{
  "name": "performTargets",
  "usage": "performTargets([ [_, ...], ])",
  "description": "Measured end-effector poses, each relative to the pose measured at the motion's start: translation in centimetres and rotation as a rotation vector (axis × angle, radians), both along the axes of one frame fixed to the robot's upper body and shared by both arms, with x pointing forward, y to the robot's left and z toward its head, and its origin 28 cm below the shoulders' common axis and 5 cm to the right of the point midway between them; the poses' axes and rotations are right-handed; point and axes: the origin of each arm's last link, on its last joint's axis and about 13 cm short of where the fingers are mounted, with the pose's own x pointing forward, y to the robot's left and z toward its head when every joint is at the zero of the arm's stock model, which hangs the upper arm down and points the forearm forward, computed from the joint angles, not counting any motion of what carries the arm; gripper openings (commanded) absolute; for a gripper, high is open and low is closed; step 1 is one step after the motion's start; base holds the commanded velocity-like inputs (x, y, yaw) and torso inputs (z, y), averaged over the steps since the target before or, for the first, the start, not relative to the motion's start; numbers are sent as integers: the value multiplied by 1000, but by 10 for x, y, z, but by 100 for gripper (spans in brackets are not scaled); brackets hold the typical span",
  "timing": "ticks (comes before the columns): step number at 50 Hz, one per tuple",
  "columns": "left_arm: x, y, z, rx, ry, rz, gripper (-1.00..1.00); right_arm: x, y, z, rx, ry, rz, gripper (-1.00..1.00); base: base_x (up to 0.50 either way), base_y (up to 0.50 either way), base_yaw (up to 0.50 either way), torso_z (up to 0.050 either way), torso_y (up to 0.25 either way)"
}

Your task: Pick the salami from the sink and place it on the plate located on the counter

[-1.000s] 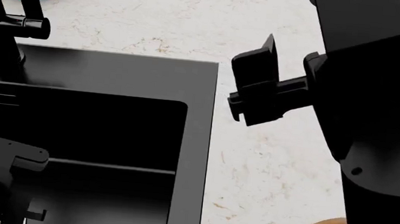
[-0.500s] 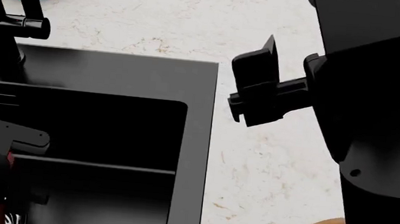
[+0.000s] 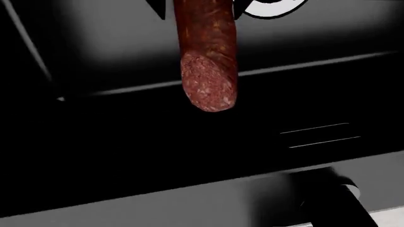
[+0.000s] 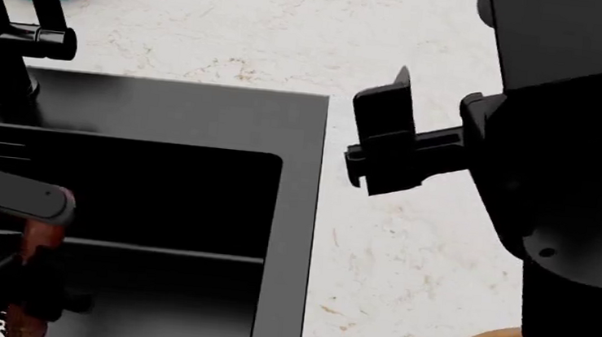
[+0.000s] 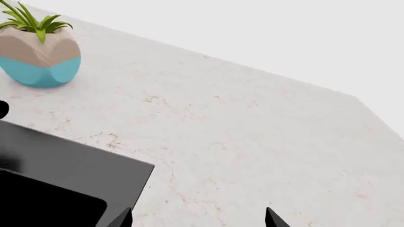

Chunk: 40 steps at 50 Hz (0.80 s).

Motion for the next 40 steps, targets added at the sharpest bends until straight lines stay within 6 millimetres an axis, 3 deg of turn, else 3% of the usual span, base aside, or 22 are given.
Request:
performTargets([
  [13,-4,-6,4,-130,17,-183,-100,0,-15,-1,92,14,124,100,50,6,-19,0,-29],
  [23,-2,-16,54,-215,-213,-339,-100,-7,-26,5,143,11,238,100,-1,0,-4,0,-2],
  [40,7,-24,106,-326,-367,-506,-100,-23,-41,1,216,44,411,100,0,0,0,0,0],
])
